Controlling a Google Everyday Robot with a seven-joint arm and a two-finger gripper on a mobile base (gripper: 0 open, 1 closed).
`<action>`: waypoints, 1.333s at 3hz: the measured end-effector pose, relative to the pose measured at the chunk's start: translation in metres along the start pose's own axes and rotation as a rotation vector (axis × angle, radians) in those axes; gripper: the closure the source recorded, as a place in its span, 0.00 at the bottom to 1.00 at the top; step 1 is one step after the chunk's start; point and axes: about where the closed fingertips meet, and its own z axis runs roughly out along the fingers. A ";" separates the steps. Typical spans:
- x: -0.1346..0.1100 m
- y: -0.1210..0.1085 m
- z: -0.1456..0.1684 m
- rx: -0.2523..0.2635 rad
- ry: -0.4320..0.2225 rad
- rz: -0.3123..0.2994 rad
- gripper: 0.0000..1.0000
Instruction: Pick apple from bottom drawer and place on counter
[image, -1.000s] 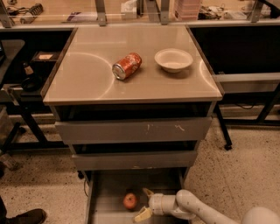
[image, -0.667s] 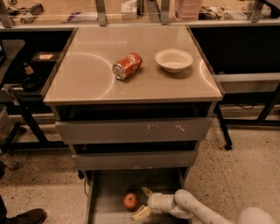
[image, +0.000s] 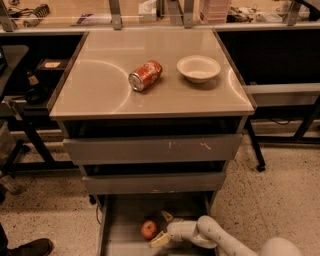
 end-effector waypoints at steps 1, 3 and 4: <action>0.006 -0.010 0.009 0.012 -0.022 0.005 0.00; -0.003 -0.011 0.017 0.017 -0.087 0.006 0.00; -0.003 0.002 0.026 0.004 -0.116 0.020 0.00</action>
Offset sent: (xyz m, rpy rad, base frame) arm 0.0262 0.0064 -0.0266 0.0473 -0.0061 -0.0573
